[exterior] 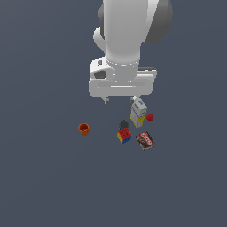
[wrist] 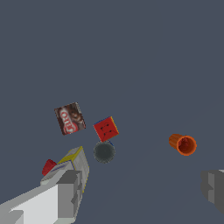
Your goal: Pick up a designated object from a clutter of objects.
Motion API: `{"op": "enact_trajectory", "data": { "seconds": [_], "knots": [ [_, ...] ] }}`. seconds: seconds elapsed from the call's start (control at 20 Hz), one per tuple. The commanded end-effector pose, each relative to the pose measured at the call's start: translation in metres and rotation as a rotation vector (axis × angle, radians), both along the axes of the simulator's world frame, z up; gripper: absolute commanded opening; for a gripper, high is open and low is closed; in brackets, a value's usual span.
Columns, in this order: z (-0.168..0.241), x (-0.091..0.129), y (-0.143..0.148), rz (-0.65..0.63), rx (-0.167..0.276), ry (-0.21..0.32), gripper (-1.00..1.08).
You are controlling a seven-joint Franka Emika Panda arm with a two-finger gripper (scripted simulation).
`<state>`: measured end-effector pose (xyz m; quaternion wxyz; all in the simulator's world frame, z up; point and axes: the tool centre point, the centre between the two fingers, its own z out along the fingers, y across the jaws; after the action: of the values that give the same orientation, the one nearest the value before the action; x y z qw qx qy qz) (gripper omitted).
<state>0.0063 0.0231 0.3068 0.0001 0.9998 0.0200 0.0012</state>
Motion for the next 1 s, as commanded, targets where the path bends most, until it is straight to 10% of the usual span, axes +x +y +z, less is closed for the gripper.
{"op": "enact_trajectory", "data": {
  "seconds": [0.0,0.95],
  "knots": [
    [0.000,0.000,0.000,0.000,0.000,0.000,1.00],
    [-0.005,-0.004,0.030,0.015,0.023,-0.008,1.00]
  ]
}}
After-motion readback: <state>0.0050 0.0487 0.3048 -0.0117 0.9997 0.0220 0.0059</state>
